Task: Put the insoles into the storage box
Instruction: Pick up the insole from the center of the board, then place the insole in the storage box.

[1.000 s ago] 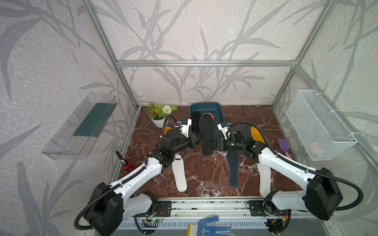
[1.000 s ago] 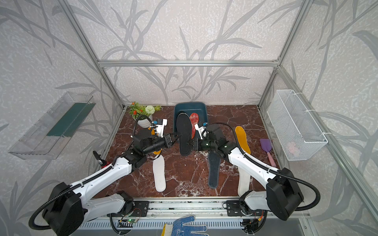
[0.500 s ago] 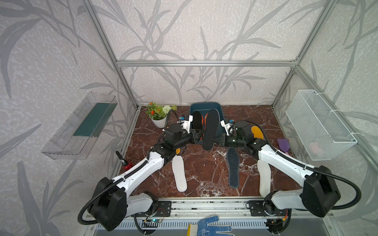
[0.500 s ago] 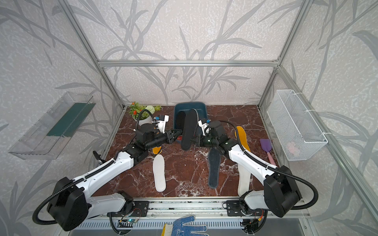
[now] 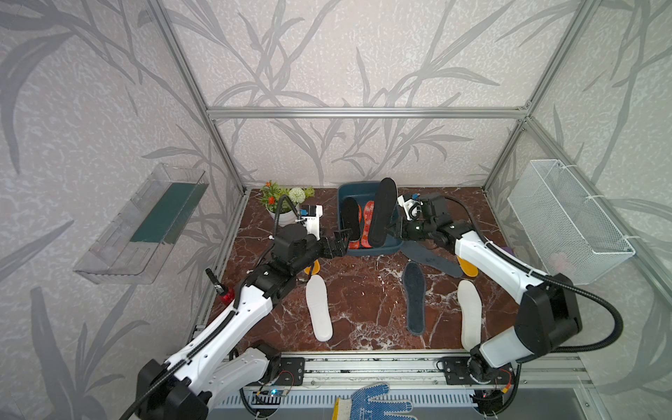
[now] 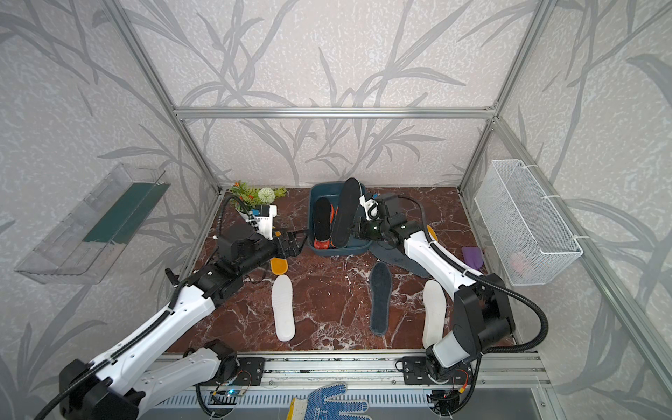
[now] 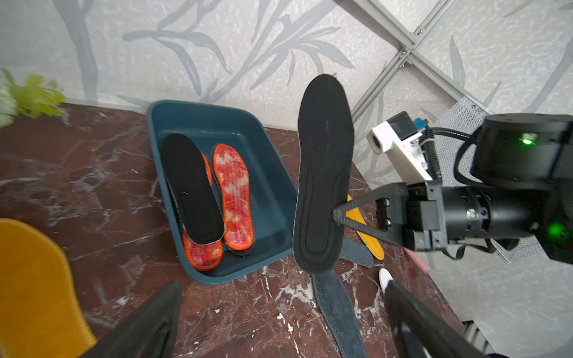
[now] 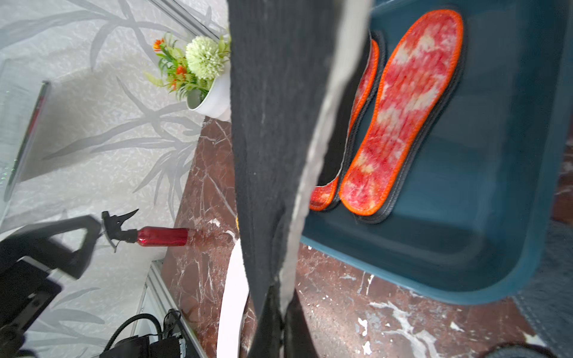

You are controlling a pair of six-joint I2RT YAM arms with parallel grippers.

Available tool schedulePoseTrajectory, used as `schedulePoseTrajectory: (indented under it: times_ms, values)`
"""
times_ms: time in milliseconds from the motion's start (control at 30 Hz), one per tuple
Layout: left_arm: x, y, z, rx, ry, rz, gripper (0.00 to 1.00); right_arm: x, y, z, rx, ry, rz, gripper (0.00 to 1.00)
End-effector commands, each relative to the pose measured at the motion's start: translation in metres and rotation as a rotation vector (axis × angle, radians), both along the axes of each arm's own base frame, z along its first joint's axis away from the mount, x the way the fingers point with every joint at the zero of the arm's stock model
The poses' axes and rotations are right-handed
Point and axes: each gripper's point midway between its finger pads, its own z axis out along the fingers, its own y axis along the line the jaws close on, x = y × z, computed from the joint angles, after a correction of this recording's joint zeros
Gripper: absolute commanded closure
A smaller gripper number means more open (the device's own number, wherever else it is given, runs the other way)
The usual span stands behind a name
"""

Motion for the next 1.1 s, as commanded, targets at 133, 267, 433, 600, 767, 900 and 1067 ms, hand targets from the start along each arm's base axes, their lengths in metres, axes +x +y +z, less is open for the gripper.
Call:
schedulePoseTrajectory:
  times_ms: [133, 267, 433, 600, 767, 900, 1067]
  values:
    - [-0.034, 0.082, -0.043, 0.147, 0.081, 0.316, 0.01, 0.025, 0.004, -0.038, -0.151, 0.107, 0.115, 1.0]
    - [-0.052, 0.111, -0.058, 0.122, 0.087, 0.432, 0.01, 0.043, 0.006, -0.049, -0.195, 0.132, 0.129, 1.0]
    - [-0.07, 0.132, -0.067, 0.087, 0.104, 0.516, 0.01, 0.061, 0.009, -0.067, -0.21, 0.162, 0.138, 1.0]
    - [-0.077, 0.139, -0.08, 0.093, 0.134, 0.54, 0.01, 0.073, 0.014, -0.08, -0.215, 0.192, 0.151, 1.0]
    - [-0.08, 0.14, -0.076, 0.073, 0.124, 0.539, 0.01, 0.082, 0.015, -0.093, -0.223, 0.213, 0.151, 1.0]
    - [-0.082, 0.14, -0.076, 0.076, 0.125, 0.538, 0.01, 0.086, 0.016, -0.101, -0.229, 0.225, 0.157, 1.0]
    - [-0.082, 0.141, -0.077, 0.073, 0.128, 0.54, 0.01, 0.09, 0.016, -0.115, -0.246, 0.248, 0.167, 1.0]
